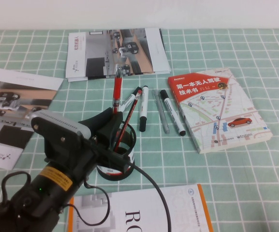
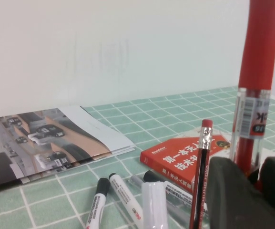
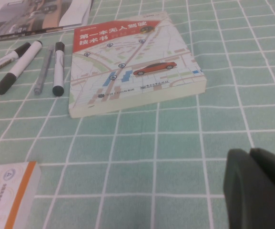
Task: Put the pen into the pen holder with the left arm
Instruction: Place the pen onto the pen holder
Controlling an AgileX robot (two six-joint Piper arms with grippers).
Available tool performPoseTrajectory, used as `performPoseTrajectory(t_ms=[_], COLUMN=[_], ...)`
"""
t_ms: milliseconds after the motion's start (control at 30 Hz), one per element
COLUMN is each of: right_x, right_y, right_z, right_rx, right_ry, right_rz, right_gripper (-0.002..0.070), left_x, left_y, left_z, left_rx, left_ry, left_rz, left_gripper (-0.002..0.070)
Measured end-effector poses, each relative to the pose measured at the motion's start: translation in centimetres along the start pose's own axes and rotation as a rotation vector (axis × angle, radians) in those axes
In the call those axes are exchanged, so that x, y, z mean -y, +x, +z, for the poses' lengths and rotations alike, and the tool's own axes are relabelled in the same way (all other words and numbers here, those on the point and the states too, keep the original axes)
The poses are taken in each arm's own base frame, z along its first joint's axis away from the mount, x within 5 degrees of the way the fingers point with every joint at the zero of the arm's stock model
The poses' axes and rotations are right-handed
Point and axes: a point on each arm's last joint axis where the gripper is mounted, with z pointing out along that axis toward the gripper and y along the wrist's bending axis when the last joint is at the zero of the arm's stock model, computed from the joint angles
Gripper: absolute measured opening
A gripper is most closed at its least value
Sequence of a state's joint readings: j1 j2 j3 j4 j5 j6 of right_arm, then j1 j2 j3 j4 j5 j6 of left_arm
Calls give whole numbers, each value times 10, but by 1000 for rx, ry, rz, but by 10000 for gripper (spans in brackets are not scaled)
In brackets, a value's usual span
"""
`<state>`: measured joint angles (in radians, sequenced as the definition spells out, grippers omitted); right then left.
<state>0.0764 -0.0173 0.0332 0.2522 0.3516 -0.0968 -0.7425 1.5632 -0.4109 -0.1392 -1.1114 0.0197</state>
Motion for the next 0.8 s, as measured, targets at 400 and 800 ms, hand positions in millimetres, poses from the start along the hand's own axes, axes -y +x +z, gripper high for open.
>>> performPoseTrajectory(t_ms=[400,800], right_x=[0,0], right_y=[0,0], right_z=[0,0], right_rx=[0,0], right_ry=[0,0], right_rz=[0,0], right_gripper=[-20,-20], left_x=[1,1], left_y=[3,24], left_z=[9,14], left_rx=[10,-64], left_ry=[-3,3], left_rz=[-1,12], left_gripper=[95,94])
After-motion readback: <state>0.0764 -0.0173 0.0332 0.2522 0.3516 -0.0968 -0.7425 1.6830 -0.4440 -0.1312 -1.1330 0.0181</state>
